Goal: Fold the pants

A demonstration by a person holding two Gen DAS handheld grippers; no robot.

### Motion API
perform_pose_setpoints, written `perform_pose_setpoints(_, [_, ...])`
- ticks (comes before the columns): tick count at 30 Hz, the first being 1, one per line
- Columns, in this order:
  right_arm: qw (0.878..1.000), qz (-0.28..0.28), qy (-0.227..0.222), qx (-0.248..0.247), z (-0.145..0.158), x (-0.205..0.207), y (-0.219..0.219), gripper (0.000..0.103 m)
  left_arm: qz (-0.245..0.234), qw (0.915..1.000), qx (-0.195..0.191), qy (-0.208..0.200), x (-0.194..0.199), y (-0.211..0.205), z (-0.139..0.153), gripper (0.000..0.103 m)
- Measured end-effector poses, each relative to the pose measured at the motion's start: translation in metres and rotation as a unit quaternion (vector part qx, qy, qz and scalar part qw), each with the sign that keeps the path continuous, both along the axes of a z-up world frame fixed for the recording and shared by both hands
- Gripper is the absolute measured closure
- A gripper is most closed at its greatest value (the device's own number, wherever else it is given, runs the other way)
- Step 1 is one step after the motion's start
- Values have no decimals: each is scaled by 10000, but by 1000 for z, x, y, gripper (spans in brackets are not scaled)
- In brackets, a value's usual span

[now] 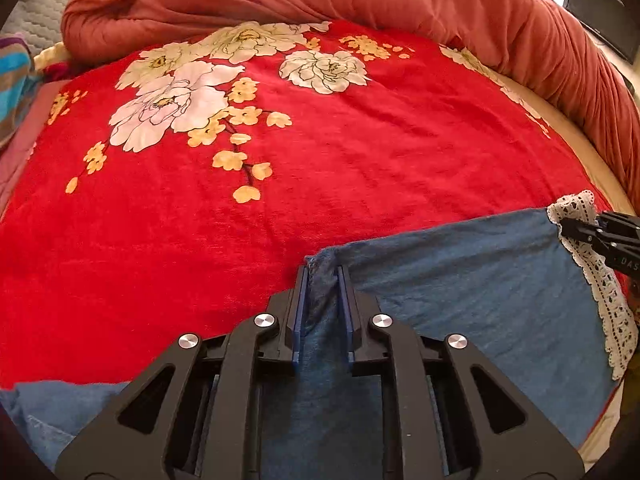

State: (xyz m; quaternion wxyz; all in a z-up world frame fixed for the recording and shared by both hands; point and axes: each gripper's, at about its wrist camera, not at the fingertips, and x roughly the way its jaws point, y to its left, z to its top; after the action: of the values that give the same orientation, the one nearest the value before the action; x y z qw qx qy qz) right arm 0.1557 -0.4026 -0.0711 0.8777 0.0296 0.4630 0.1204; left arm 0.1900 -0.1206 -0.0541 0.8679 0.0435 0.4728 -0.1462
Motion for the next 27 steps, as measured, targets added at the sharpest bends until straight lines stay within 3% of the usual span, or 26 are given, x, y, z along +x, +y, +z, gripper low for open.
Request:
perform_pose_setpoints(2, [9998, -87, -33, -164, 2, 0, -1, 70, 12, 10000, -68, -21, -1, 3, 0, 90])
perform_pose_setpoints(6, [9982, -390, -130, -426, 14, -10, -12, 47, 300, 9993, -78, -218, -9, 17, 14, 66])
perform_pose_setpoints(10, [9957, -658, -412, -496, 38, -39, -28, 45, 675, 9952, 157, -690, -36, 42, 42, 64])
perform_pose_setpoints(13, [9946, -645, -661, -466, 55, -69, -28, 33, 865, 9925, 94, -854, -58, 64, 57, 54])
perform_pose_setpoints(17, [9939, -297, -856, -622, 62, -98, 3, 34, 1029, 9910, -93, -851, -91, 84, 64, 50])
perform_pose_setpoints(21, [9965, 306, -656, -413, 48, -112, 47, 34, 751, 9953, -256, -548, -112, 74, 51, 39])
perform_pose_setpoints(24, [9956, 622, -445, -542, 31, -115, 75, 34, 771, 9964, -16, -340, -108, 68, 31, 26])
perform_pose_setpoints(27, [9928, 485, -176, -1084, 13, -110, 75, 34, 1159, 9926, 348, -40, -99, 82, 11, 25])
